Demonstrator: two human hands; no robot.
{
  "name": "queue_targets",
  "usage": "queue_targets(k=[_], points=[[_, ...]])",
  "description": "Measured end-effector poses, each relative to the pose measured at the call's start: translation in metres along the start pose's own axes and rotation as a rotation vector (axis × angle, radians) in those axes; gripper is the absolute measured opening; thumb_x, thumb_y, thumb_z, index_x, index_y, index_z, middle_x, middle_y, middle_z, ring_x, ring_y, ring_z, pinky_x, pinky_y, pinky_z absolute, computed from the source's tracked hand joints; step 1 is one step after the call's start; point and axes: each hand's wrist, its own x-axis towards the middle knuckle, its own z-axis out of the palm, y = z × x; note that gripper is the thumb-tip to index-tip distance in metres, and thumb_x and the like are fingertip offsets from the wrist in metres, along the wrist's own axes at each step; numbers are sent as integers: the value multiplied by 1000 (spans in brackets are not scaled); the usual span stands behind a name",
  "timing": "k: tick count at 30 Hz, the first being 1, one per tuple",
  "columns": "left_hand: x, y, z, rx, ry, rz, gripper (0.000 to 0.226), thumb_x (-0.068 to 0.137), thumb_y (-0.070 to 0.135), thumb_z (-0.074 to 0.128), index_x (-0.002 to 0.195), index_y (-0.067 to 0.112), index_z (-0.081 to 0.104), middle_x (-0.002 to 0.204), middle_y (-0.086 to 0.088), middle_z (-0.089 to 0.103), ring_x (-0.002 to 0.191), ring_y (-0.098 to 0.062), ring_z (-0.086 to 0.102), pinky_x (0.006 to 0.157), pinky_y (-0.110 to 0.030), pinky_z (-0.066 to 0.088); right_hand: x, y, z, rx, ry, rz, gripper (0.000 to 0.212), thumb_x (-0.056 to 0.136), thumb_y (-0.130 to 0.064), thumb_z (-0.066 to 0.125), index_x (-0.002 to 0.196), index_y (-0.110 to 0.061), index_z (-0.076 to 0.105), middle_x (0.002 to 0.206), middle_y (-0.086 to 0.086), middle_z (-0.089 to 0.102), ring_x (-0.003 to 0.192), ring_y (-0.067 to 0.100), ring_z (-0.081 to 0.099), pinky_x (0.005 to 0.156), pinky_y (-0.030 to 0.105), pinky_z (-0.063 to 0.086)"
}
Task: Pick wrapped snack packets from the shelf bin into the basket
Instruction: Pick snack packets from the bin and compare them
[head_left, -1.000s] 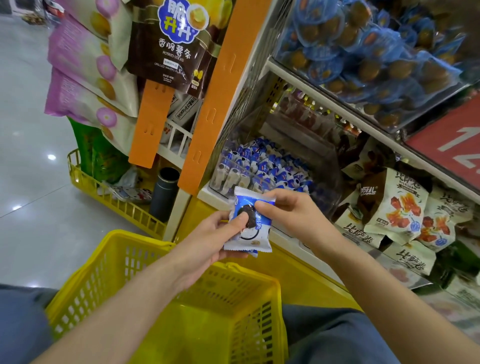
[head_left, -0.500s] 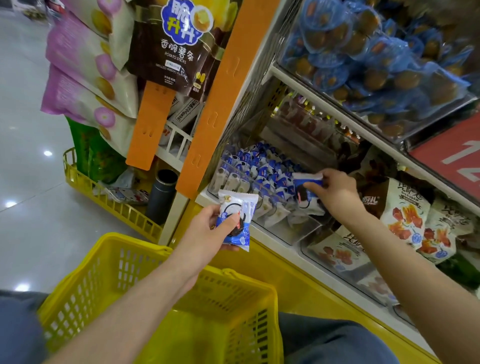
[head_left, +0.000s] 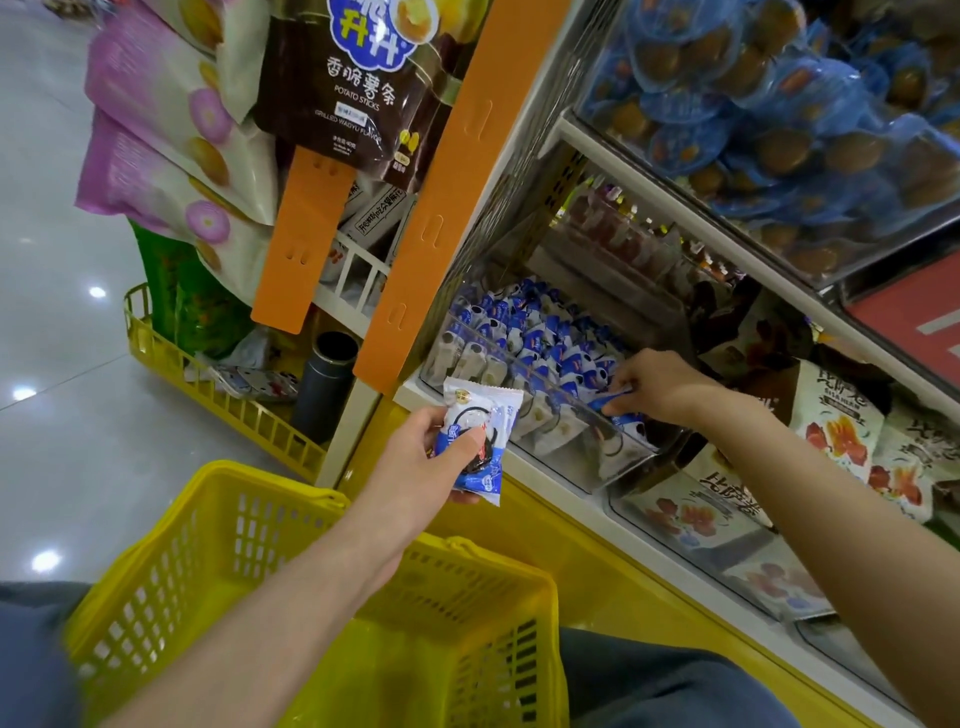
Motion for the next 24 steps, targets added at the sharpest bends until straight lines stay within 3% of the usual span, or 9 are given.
queue_targets(k=[4,7,9,11,14,16,18,22,24], points=[[1,-1,2,10,-3,1,23,90,24,55,111,25,47,107,-2,62,83,-14,66,59,-23,57,5,-6,14,79,-59,11,36,82,-26,68,112,-7,61,108,5,58,84,17,59,67,23,49],[1,-3,2,17,-2,7,23,90,24,55,112,23,48,102,1,63,80,-12,67,58,-21,57,10,-8,22,261,-25,56,29,84,-28,65,95,-1,64,91,12,62,76,22,62,67,29,52],[2,-4,2,26,-1,9,24,90,24,55,113,22,48,102,1,63,80,-12,67,57,-21,57,10,-9,26,476,7,127,27,83,-30,66,73,-6,58,77,10,59,67,18,58,58,25,50],[3,-5,3,28,0,9,23,91,23,55,113,22,49,100,2,63,79,-12,67,56,-21,56,8,-8,26,651,-20,157,27,83,-29,66,68,-10,56,73,6,58,65,12,57,53,18,47],[5,-8,5,28,1,4,19,90,22,55,108,24,48,98,2,63,75,-10,67,54,-21,56,4,-5,21,735,-140,128,13,85,-23,64,81,-10,62,81,3,61,69,9,59,60,17,50],[6,-11,6,35,0,1,17,90,22,55,106,25,48,97,3,63,74,-9,67,53,-20,55,3,-5,19,718,-159,106,10,87,-18,62,79,-11,60,79,0,57,66,7,57,53,13,47],[6,-12,6,40,-2,-1,14,90,22,55,101,28,49,95,4,62,72,-8,66,53,-20,55,5,-6,21,691,-131,118,11,87,-16,61,79,-10,60,77,1,56,64,7,54,50,13,44],[6,-13,6,44,-5,-1,14,90,22,55,103,26,49,95,4,63,72,-7,67,54,-20,56,13,-10,29,639,-69,138,30,88,-19,60,105,7,62,89,14,59,76,18,55,62,21,46],[6,-13,5,54,-7,-2,16,90,23,55,105,25,49,96,4,63,74,-9,67,54,-20,55,14,-11,34,619,-9,133,31,87,-20,62,109,2,61,100,15,62,85,21,60,62,20,46]])
